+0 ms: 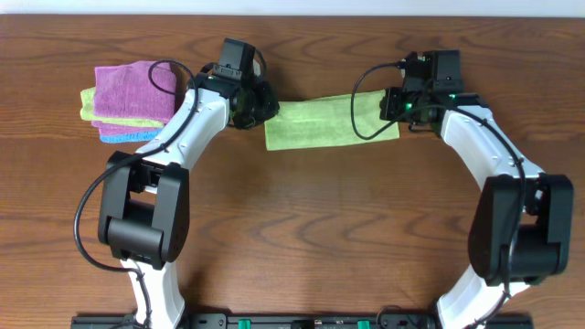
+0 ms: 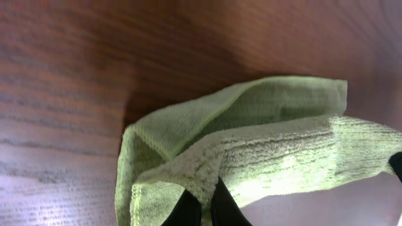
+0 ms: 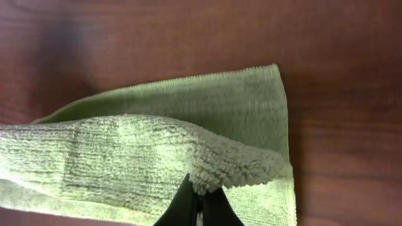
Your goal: Fold the cloth
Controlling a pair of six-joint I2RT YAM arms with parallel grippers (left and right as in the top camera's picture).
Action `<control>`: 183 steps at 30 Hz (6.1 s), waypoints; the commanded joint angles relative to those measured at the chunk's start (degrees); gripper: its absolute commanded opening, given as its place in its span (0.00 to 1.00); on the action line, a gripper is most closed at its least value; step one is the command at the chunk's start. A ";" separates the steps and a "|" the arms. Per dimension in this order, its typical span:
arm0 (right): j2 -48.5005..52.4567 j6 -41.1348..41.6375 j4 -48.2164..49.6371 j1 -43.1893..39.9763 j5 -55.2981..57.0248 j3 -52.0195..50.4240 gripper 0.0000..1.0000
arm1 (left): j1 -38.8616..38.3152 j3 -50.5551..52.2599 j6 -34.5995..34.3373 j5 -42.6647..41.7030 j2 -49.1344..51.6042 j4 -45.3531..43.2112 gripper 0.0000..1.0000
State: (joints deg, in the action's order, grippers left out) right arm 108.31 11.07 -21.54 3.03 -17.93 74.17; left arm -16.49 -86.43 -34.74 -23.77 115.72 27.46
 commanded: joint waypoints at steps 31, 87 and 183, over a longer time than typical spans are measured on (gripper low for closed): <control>4.37 0.72 2.01 0.42 0.57 0.09 0.64 | 0.42 0.09 0.02 7.48 0.96 -2.69 0.92; 5.38 19.21 -11.13 -3.72 -5.01 0.90 0.85 | -3.82 -1.60 12.09 5.53 8.79 -3.48 0.06; -0.74 17.64 -0.94 15.39 -0.61 0.92 0.01 | -0.68 -1.60 13.35 9.40 8.79 1.01 0.06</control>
State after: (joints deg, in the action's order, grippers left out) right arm 108.36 27.90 -23.03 17.21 -17.43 75.29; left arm -18.00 -87.37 -22.39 -16.69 124.73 28.03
